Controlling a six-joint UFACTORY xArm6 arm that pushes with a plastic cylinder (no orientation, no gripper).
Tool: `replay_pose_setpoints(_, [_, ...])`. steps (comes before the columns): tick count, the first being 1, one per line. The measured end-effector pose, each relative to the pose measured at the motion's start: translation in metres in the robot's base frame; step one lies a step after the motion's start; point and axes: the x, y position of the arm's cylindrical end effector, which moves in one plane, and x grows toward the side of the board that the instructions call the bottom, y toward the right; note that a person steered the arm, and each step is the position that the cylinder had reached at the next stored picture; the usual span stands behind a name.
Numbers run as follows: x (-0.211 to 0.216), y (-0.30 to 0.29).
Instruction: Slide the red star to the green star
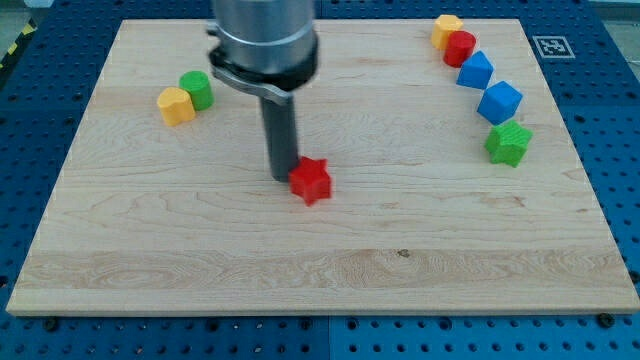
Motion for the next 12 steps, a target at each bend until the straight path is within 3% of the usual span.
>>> replay_pose_setpoints(3, [0.112,0.105])
replay_pose_setpoints(5, [0.113,0.122])
replay_pose_setpoints(9, [0.093,0.093])
replay_pose_setpoints(12, [0.076,0.140])
